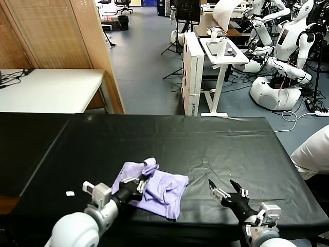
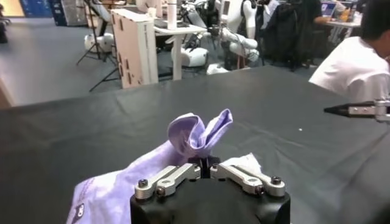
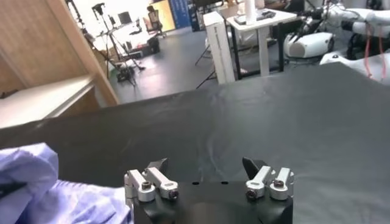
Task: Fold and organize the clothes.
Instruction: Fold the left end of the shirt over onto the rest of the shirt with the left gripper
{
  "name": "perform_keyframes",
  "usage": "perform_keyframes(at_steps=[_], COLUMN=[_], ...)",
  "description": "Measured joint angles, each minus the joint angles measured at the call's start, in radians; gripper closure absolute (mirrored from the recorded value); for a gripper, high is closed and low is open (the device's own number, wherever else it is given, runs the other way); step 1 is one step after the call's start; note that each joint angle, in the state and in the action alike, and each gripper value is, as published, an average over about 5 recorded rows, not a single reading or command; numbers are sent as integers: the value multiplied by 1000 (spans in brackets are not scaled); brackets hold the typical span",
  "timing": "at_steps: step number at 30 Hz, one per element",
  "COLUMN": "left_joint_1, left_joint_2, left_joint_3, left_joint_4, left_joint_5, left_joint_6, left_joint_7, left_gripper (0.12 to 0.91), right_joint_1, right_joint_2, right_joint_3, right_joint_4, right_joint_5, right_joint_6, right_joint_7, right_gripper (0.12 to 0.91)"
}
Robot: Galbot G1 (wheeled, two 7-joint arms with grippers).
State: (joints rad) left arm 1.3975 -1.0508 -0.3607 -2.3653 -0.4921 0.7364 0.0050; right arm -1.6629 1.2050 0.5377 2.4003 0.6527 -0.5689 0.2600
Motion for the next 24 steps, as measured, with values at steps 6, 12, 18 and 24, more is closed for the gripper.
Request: perform_keyframes(at_steps=[6, 12, 18, 24], left_joint_1=[1, 13, 44, 65], left_joint_2=[25, 40, 28, 14], left_joint_3=[-80, -136, -128, -93], left_joint_4=[-63, -126, -181, -188], left_joint_5=[-30, -50, -69, -86], left_joint_6=[0, 0, 0, 0], left_joint_7=[-3, -5, -5, -9], left_gripper=[845, 845, 845, 845], right_joint_1=[5, 11, 11, 10], right_joint_2=[-9, -17, -23, -20], right_joint_3=[-4, -6, -6, -8], right_joint_4=[-1, -4, -4, -3], right_joint_5=[5, 9, 13, 13], right_joint_6=[2, 2, 3, 3], right_joint_7=[0, 0, 0, 0], right_gripper=[118, 118, 118, 118])
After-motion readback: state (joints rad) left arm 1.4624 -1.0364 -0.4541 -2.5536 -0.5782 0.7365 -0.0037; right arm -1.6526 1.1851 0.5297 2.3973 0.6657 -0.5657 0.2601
